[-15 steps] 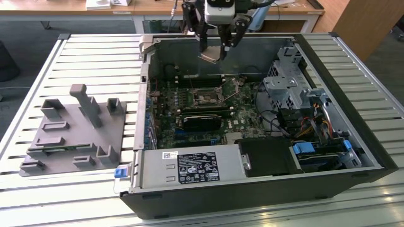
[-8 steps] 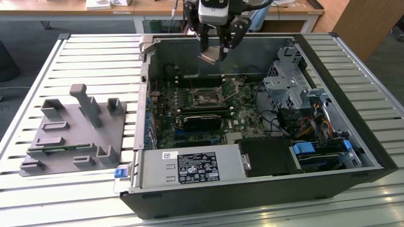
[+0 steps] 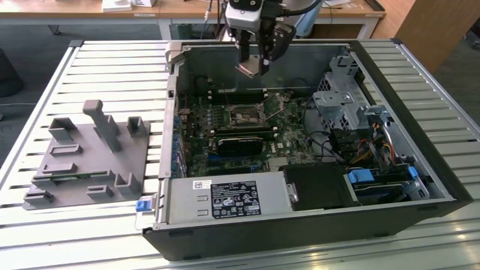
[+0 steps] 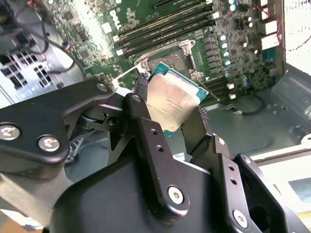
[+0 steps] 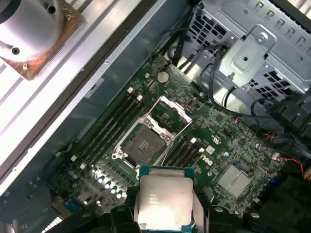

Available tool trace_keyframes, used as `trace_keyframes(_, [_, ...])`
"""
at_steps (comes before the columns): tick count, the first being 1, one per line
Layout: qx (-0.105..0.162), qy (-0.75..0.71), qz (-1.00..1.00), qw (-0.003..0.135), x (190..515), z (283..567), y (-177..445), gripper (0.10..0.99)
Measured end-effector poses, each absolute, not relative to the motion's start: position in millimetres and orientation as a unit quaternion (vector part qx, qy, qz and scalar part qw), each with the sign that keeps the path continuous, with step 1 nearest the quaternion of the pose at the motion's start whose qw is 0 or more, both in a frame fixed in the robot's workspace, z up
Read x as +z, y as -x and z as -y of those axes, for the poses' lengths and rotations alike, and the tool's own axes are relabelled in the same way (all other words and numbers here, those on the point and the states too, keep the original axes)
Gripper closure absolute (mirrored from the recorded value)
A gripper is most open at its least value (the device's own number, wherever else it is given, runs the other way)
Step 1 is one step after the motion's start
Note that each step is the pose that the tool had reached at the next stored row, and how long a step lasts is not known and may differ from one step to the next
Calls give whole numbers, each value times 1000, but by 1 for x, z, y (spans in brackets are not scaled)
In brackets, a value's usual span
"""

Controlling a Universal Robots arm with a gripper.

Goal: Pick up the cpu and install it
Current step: 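Place the cpu into insertion slot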

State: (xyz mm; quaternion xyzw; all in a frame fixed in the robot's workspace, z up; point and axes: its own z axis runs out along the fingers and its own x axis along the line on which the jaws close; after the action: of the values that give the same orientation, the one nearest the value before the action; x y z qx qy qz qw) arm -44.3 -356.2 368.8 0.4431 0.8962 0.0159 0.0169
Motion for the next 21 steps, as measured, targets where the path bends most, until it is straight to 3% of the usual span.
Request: trace_keyframes(21, [13,-588,-809,19,362,356,44,557])
